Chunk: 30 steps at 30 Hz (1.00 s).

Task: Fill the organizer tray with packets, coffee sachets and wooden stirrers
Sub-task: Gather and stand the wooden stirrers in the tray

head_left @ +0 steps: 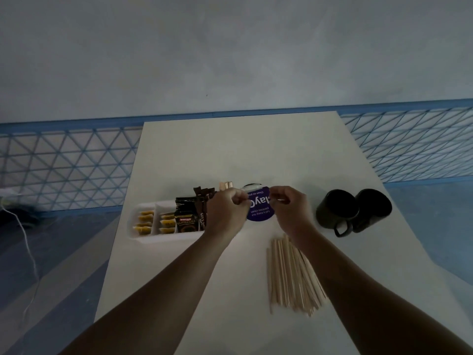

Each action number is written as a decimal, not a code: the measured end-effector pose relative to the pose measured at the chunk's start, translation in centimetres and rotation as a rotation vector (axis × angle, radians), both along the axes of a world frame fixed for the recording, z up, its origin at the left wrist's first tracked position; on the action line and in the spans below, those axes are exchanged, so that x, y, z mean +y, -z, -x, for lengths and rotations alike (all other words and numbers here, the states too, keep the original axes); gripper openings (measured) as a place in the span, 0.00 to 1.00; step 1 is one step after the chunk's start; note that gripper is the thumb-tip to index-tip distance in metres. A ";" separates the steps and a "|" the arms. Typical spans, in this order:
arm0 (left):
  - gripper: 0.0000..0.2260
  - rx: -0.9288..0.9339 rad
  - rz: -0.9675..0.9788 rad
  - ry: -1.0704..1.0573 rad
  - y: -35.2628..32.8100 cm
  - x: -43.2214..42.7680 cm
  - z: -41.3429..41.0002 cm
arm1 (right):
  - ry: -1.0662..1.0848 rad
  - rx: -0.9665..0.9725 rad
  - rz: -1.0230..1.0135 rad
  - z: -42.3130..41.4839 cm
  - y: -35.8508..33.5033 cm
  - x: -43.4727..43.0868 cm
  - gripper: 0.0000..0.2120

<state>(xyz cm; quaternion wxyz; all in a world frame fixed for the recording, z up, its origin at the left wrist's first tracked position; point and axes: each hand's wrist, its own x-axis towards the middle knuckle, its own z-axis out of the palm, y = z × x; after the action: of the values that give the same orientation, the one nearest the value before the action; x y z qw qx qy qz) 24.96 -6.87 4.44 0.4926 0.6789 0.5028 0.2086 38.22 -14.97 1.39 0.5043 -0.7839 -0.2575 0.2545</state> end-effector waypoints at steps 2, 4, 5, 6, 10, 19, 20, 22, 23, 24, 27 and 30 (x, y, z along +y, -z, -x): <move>0.07 0.041 0.042 0.074 0.6 -1.3 -0.1 | 0.008 -0.057 0.042 -0.3 0.5 -1.5 0.10; 0.07 0.089 0.078 0.128 1.3 -2.7 -0.4 | 0.017 -0.110 0.117 -0.6 0.9 -3.1 0.09; 0.07 0.115 0.104 0.150 1.8 -3.2 -0.4 | 0.014 -0.121 0.158 -0.7 1.2 -3.8 0.10; 0.08 0.146 0.136 0.180 2.3 -4.1 -0.6 | 0.009 -0.129 0.202 -0.9 1.4 -4.9 0.11; 0.09 0.319 0.239 0.267 4.0 -6.5 -0.9 | -0.095 -0.232 0.372 -1.4 2.6 -8.4 0.15; 0.12 0.491 0.196 0.256 6.3 -10.6 -1.8 | -0.135 -0.309 0.609 -1.7 4.4 -12.7 0.21; 0.13 0.507 0.194 0.235 6.4 -10.9 -2.0 | -0.143 -0.305 0.621 -1.6 4.5 -12.8 0.21; 0.17 0.538 0.195 0.187 6.6 -11.3 -2.4 | -0.145 -0.296 0.625 -1.3 4.8 -13.0 0.21; 0.19 0.555 0.196 0.167 6.8 -11.5 -2.6 | -0.144 -0.292 0.622 -1.2 4.9 -13.0 0.21; 0.21 0.575 0.196 0.158 6.9 -11.6 -2.8 | -0.145 -0.290 0.617 -1.0 5.1 -13.0 0.21; 0.23 0.607 0.189 0.132 7.2 -11.9 -3.2 | -0.149 -0.310 0.582 -0.6 5.2 -13.0 0.19; 0.20 0.617 0.156 0.125 7.5 -11.9 -3.3 | -0.133 -0.318 0.535 -0.5 5.1 -12.7 0.14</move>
<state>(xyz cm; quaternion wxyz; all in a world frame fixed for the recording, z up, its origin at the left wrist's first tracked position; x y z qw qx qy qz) 28.27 -18.79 -3.01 0.3792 0.6998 0.6005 -0.0768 38.70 -27.69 -3.68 0.2159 -0.9002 -0.3079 0.2199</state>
